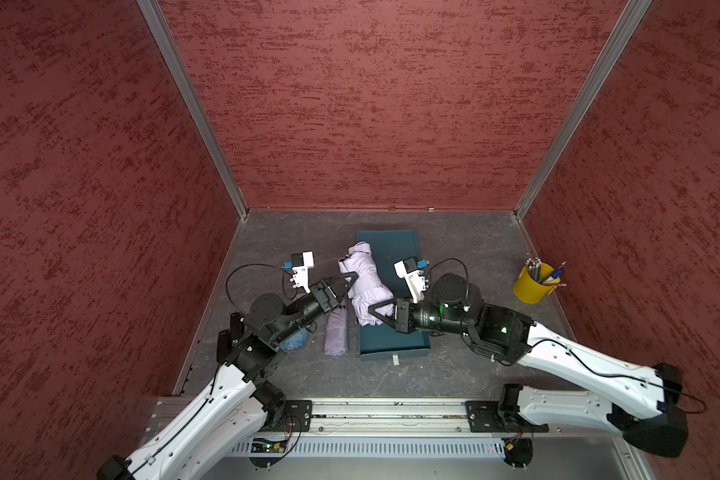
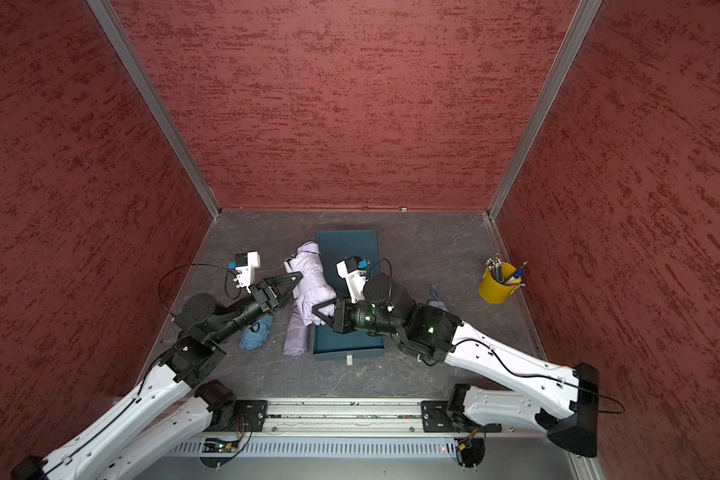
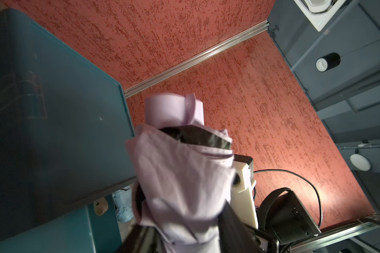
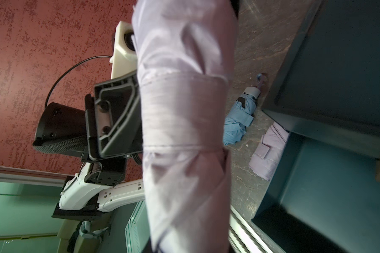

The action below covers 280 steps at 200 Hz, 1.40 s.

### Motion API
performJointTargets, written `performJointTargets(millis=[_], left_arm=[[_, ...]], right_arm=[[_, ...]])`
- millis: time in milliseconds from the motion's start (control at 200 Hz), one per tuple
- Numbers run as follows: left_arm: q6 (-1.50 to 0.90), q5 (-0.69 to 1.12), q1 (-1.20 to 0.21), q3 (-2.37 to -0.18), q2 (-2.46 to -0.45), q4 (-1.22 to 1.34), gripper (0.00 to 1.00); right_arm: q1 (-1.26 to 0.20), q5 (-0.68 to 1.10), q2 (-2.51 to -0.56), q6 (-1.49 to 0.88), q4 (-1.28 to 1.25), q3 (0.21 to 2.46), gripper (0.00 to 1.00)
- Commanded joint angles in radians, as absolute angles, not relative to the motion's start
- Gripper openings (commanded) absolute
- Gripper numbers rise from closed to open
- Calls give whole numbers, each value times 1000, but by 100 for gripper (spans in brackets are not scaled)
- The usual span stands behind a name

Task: Place the umbrella in the drawer by color
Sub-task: Pick up the umbrella from the center of the board, then place the umbrella in the drawer.

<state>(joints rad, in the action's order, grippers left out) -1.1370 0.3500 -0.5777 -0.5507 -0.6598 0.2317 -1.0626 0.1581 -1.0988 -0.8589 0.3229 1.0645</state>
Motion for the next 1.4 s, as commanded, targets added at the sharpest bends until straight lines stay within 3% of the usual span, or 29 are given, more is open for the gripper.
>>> performJointTargets(millis=[0, 110, 220, 346, 486, 812, 1398], left_arm=[[-1049, 328, -575, -592, -654, 189, 69], [-908, 240, -574, -704, -648, -64, 85], [-774, 108, -563, -834, -693, -346, 87], [-657, 98, -542, -936, -811, -487, 86], [-603, 171, -546, -988, -938, -489, 79], [-567, 108, -601, -963, -1068, -419, 73], [-516, 8, -641, -919, -1136, -436, 65]], right_arm=[[-1055, 98, -1078, -833, 420, 1130, 7], [-1056, 58, -1068, -809, 586, 1187, 5], [-1061, 90, -1066, -799, 744, 1237, 4], [-1092, 128, -1074, -843, 915, 1270, 1], [-1150, 164, -1065, -892, 988, 1264, 0], [-1202, 237, -1068, -957, 925, 1179, 0], [-1127, 185, -1284, -1037, 827, 1184, 0]])
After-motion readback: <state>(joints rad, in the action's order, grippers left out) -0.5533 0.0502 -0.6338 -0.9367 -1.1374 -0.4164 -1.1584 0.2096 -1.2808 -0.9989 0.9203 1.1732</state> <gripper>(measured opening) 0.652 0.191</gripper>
